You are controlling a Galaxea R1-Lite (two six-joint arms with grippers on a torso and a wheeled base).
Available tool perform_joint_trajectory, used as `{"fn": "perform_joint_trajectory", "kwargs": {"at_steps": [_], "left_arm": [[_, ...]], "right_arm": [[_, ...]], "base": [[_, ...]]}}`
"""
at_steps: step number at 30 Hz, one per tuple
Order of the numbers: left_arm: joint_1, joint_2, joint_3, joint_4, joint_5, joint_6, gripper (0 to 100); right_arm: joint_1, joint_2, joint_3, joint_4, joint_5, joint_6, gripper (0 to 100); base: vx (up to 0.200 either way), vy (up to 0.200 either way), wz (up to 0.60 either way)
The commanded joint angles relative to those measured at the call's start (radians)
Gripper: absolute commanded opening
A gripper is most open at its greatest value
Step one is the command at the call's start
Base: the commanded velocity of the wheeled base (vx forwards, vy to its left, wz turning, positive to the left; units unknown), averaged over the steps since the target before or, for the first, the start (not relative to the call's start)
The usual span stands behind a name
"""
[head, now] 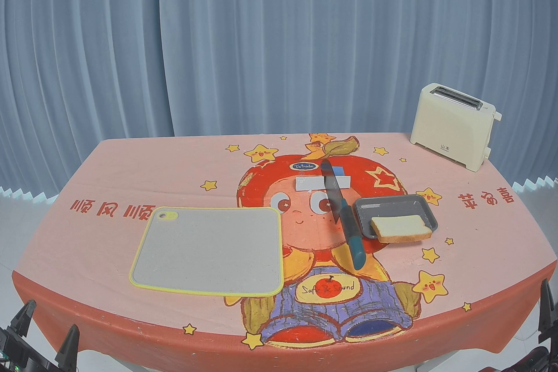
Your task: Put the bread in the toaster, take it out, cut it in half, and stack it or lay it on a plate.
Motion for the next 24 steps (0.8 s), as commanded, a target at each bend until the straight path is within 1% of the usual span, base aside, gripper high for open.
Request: {"fn": "perform_joint_trajectory", "kwargs": {"at_steps": [1,7,11,14,18,20,23,24], "left_arm": [[0.001,0.001,0.018,-0.001,0.000,-0.001,100],[0.000,0.001,0.018,-0.001,0.000,-0.001,100],[0.000,0.001,0.018,-0.001,0.000,-0.001,100],[0.001,0.001,0.018,-0.001,0.000,-0.001,100],[0.000,0.001,0.018,-0.001,0.000,-0.001,100],[0.000,0.001,0.018,-0.001,0.000,-0.001,100],[0.000,0.001,0.018,0.001,0.000,-0.001,100],[0.000,0.001,0.018,0.001,0.000,-0.001,100]], "right_arm": [[0.000,-0.017,0.017,-0.008,-0.003,0.001,100],[0.000,-0.017,0.017,0.030,-0.004,0.003,100],[0.000,-0.017,0.017,0.010,-0.004,-0.003,100],[0.000,-0.017,0.017,0.004,0.005,-0.011,100],[0.000,-0.017,0.010,0.002,0.016,-0.009,100],[0.000,-0.017,0.003,-0.004,0.031,0.001,100],[0.003,-0.017,-0.032,-0.001,0.086,0.009,100],[0.003,-0.017,-0.032,-0.001,0.086,0.009,100]], "base": [[0.000,0.000,0.00],[0.000,0.000,0.00],[0.000,0.000,0.00],[0.000,0.000,0.00],[0.000,0.000,0.00],[0.000,0.000,0.00],[0.000,0.000,0.00],[0.000,0.000,0.00]]}}
